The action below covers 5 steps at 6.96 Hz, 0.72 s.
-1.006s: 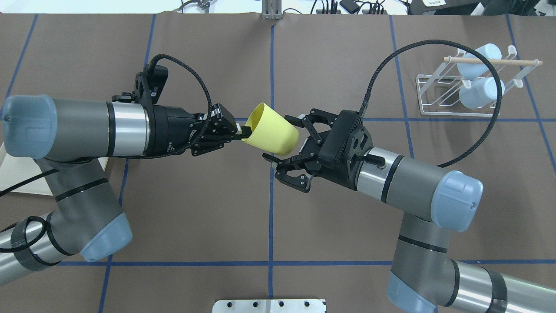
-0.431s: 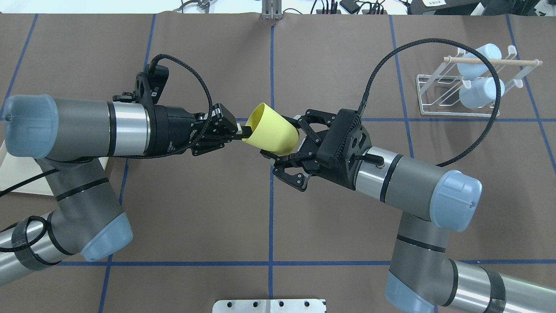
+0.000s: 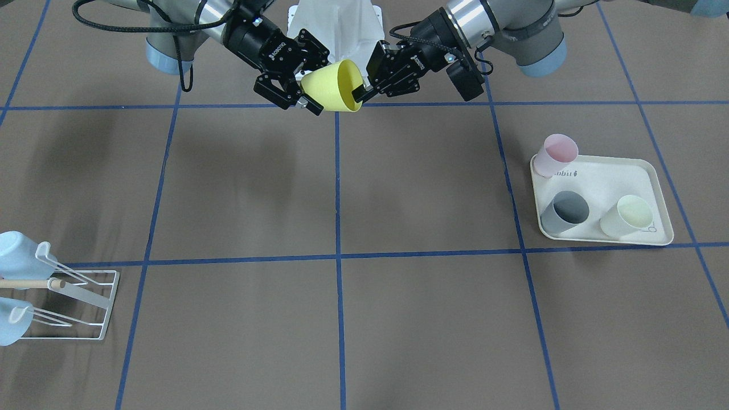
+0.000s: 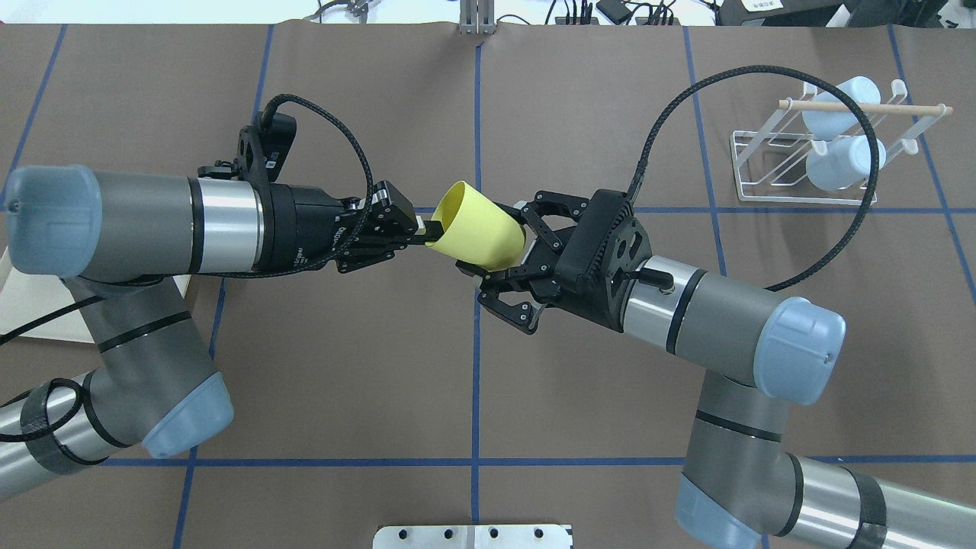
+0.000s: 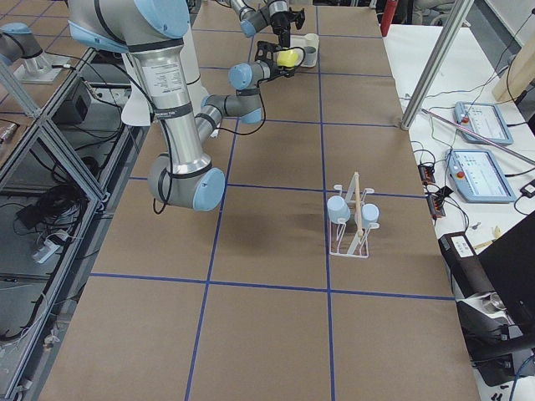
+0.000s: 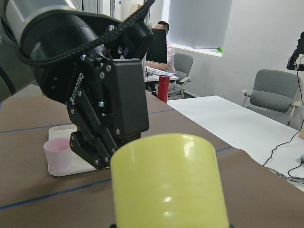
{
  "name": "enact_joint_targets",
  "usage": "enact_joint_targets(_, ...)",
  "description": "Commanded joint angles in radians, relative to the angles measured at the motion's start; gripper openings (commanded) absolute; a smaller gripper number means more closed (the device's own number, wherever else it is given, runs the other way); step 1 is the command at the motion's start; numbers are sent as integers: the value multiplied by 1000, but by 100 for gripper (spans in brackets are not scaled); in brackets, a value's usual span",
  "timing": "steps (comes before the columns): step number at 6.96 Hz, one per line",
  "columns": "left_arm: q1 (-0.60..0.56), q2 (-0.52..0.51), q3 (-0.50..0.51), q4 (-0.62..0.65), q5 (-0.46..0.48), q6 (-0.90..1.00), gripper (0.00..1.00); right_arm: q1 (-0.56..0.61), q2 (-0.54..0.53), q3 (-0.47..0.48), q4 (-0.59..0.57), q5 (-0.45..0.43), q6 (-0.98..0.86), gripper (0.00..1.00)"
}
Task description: Transfer IKEA cup to right arm and place on rack
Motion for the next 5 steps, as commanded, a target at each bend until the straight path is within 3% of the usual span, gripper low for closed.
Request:
enact_joint_targets(1, -3, -4, -3, 0, 2, 62, 90, 1, 1, -1, 0, 2, 0, 33)
enact_joint_targets(2, -9, -2, -9, 0, 2, 93, 99, 1, 1, 0, -2, 2, 0, 33)
enact_joint_targets(5, -47, 15, -17, -2, -6, 96, 99, 16, 0, -1, -5, 4, 0, 33)
